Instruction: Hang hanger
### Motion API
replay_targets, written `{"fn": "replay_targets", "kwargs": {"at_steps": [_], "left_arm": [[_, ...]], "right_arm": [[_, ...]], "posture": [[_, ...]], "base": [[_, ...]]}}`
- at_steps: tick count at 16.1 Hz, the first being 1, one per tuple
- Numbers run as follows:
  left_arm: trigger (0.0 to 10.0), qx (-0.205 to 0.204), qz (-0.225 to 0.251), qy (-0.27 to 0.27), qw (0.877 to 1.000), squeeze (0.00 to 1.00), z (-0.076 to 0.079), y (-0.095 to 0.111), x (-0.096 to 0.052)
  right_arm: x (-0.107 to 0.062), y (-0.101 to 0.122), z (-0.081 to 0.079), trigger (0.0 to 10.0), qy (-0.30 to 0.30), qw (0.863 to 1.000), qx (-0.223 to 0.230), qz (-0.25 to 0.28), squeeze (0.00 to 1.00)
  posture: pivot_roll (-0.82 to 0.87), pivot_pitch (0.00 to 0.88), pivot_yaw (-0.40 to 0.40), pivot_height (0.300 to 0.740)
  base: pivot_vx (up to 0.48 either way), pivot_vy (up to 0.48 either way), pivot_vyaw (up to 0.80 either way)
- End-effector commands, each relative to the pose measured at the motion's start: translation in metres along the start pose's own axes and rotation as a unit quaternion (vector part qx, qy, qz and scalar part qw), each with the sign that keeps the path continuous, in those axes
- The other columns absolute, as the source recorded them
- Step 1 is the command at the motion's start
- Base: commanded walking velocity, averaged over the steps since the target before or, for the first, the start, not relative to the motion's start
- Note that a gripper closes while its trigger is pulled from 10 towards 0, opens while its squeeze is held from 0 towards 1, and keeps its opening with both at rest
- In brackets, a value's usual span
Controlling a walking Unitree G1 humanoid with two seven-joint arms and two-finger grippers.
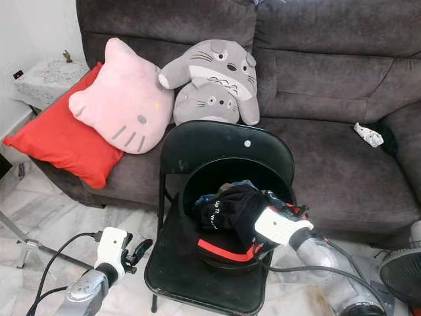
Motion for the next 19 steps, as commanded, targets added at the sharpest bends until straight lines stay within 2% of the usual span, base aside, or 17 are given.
{"fn": "replay_targets", "kwargs": {"at_steps": [1,5,6,7,8,9,11,13,14,15,16,17,18,19], "left_arm": [[10.0,0.001,-0.008,0.006,1.0,0.0,-0.003,-0.005,-0.003],[10.0,0.003,-0.009,0.005,1.0,0.0,-0.003,-0.005,-0.003],[10.0,0.004,-0.01,0.005,1.0,0.0,-0.003,-0.006,-0.003],[10.0,0.004,-0.01,0.006,1.0,0.0,-0.004,-0.006,-0.004],[10.0,0.005,-0.01,0.006,1.0,0.0,-0.004,-0.006,-0.004],[10.0,0.005,-0.01,0.006,1.0,0.0,-0.004,-0.006,-0.004],[10.0,0.006,-0.011,0.006,1.0,0.0,-0.004,-0.006,-0.004],[10.0,0.006,-0.012,0.006,1.0,0.0,-0.004,-0.007,-0.004],[10.0,0.006,-0.012,0.006,1.0,0.0,-0.004,-0.007,-0.004],[10.0,0.006,-0.012,0.005,1.0,0.0,-0.003,-0.007,-0.004],[10.0,0.006,-0.013,0.005,1.0,0.0,-0.003,-0.007,-0.004],[10.0,0.006,-0.013,0.004,1.0,0.0,-0.002,-0.007,-0.003],[10.0,0.006,-0.013,0.004,1.0,0.0,-0.002,-0.007,-0.003],[10.0,0.006,-0.013,0.005,1.0,0.0,-0.002,-0.007,-0.003]], "right_arm": [[0.001,0.002,-0.002,0.0,0.003,1.0,0.012,0.005,0.0],[0.003,0.001,0.001,0.0,-0.023,0.998,0.055,-0.008,0.0],[0.004,0.001,0.002,0.0,-0.039,0.996,0.083,-0.016,0.0],[0.004,0.0,0.003,0.0,-0.065,0.989,0.13,-0.027,0.0],[0.004,0.001,0.004,0.0,-0.074,0.986,0.148,-0.028,0.0],[0.004,0.0,0.003,0.0,-0.097,0.975,0.195,-0.039,0.0],[0.003,-0.001,0.005,0.0,-0.12,0.963,0.238,-0.047,0.0],[0.002,0.004,0.019,0.0,-0.176,0.928,0.323,-0.05,0.0],[0.002,0.006,0.025,0.0,-0.193,0.918,0.343,-0.047,0.0],[0.002,0.01,0.033,0.0,-0.217,0.902,0.372,-0.04,0.0],[0.003,0.022,0.044,0.0,-0.243,0.877,0.414,-0.02,0.0],[0.005,0.045,0.059,0.0,-0.272,0.842,0.466,0.015,0.0],[0.005,0.061,0.065,0.0,-0.289,0.808,0.512,0.031,0.0],[0.006,0.074,0.066,0.0,-0.286,0.794,0.534,0.046,0.0]], "posture": [[-0.04,0.125,0.02,0.74],[-0.03,0.114,0.02,0.74],[-0.03,0.114,0.02,0.74],[-0.03,0.108,0.019,0.74],[-0.03,0.108,0.019,0.74],[-0.03,0.103,0.019,0.74],[-0.03,0.1,0.018,0.74],[-0.03,0.09,0.016,0.74],[-0.03,0.087,0.016,0.74],[-0.03,0.085,0.016,0.74],[-0.04,0.078,0.015,0.74],[-0.04,0.073,0.015,0.74],[-0.04,0.069,0.013,0.74],[-0.04,0.059,0.009,0.74]], "base": [[0.0,0.0,0.0],[0.0,0.0,0.0],[0.0,0.0,0.0],[0.0,0.0,0.0],[0.0,0.0,0.0],[0.0,0.0,0.0],[0.0,0.0,0.0],[0.0,0.0,0.0],[0.0,0.0,0.0],[0.0,0.0,0.0],[0.0,0.0,0.0],[0.0,0.0,0.0],[0.0,0.0,0.0],[0.0,0.0,0.0]]}}
Point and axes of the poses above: a point about 5 cm out from each wrist's last joint towards the gripper, its own x axis pointing out of the wrist towards the gripper, its own y axis along the axis of the wrist's last joint, z = x × y, the point moved 3 cm from there along x, pointing out of the wrist towards the gripper, and after that the axes turned 4 degrees about -x, right-handed, at the moved point
